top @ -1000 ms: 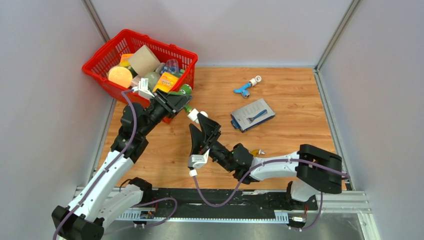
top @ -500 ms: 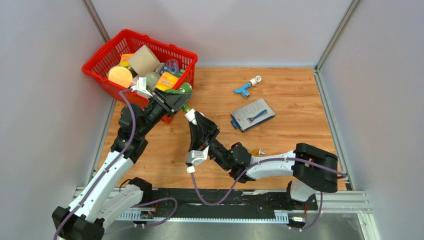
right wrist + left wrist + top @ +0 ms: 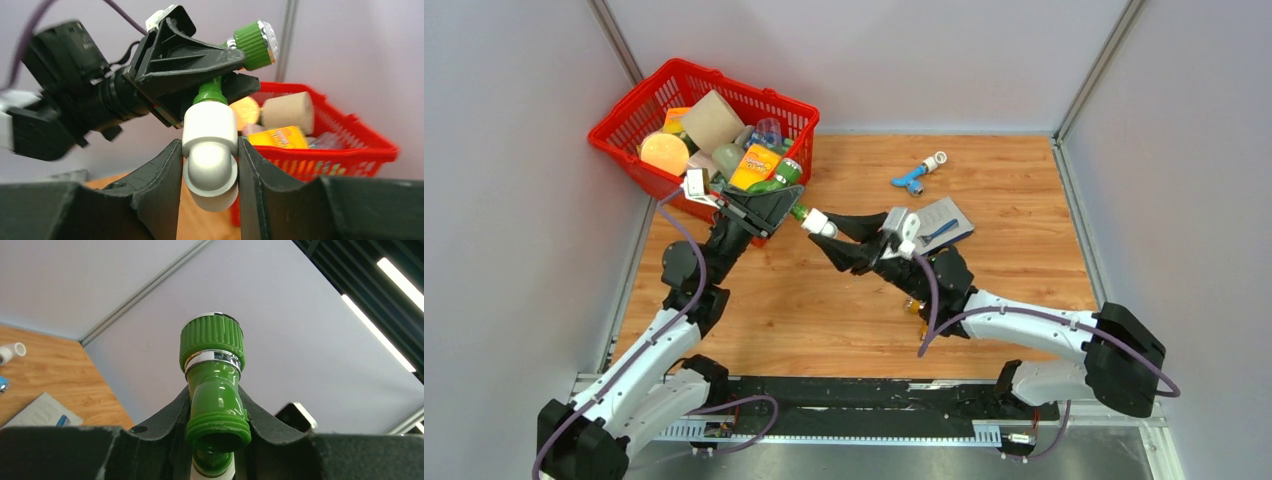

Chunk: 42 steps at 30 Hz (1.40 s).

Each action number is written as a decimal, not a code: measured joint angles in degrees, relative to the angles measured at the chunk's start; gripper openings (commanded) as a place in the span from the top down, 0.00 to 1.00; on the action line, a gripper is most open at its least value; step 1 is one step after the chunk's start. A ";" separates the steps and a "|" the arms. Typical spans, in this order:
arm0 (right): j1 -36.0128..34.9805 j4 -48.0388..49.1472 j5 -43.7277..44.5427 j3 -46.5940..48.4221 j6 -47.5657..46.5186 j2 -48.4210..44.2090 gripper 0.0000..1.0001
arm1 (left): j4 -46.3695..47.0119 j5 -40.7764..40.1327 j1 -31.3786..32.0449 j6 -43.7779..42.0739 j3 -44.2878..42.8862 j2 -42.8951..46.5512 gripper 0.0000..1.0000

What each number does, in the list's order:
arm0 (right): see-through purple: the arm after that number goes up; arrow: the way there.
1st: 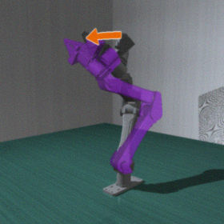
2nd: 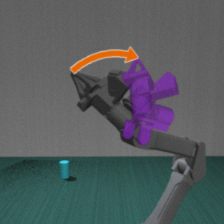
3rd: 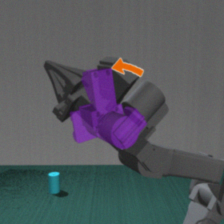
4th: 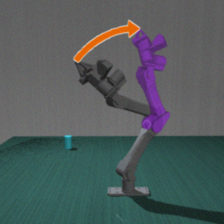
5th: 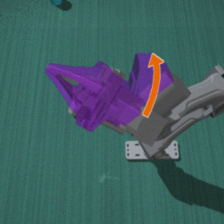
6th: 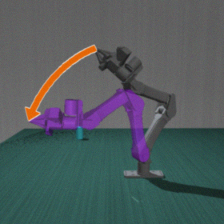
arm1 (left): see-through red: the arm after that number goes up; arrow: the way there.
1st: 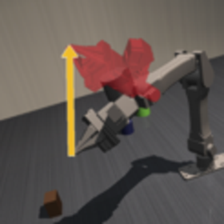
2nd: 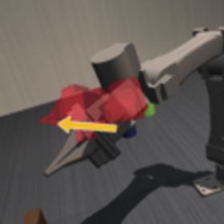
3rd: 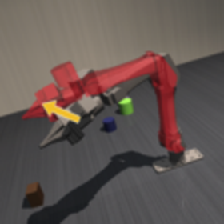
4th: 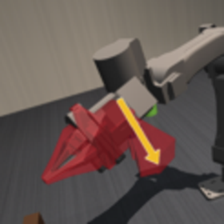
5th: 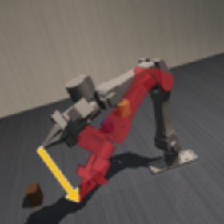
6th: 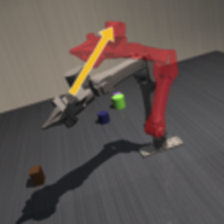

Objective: Install the water faucets

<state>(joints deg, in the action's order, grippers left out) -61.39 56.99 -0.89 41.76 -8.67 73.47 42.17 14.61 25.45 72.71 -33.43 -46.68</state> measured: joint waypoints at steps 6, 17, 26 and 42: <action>11.06 0.85 -13.97 0.33 35.04 -0.68 1.00 | 10.80 0.61 1.27 -3.80 2.64 -2.84 1.00; 21.84 2.75 -26.03 0.31 61.53 0.22 1.00 | 24.90 7.69 1.51 -7.74 5.64 -9.62 0.77; 26.36 3.67 -31.23 0.31 65.94 -0.09 1.00 | 13.99 10.80 1.95 -16.59 6.51 -3.04 0.48; 31.58 -0.20 -33.53 0.31 65.53 -2.47 1.00 | -28.44 10.54 1.11 -36.63 -3.54 10.34 0.38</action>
<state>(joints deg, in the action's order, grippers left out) -29.80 56.80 -34.41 42.06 56.86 71.00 13.74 25.15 26.57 36.07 -36.97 -36.34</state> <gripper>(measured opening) 0.407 0.620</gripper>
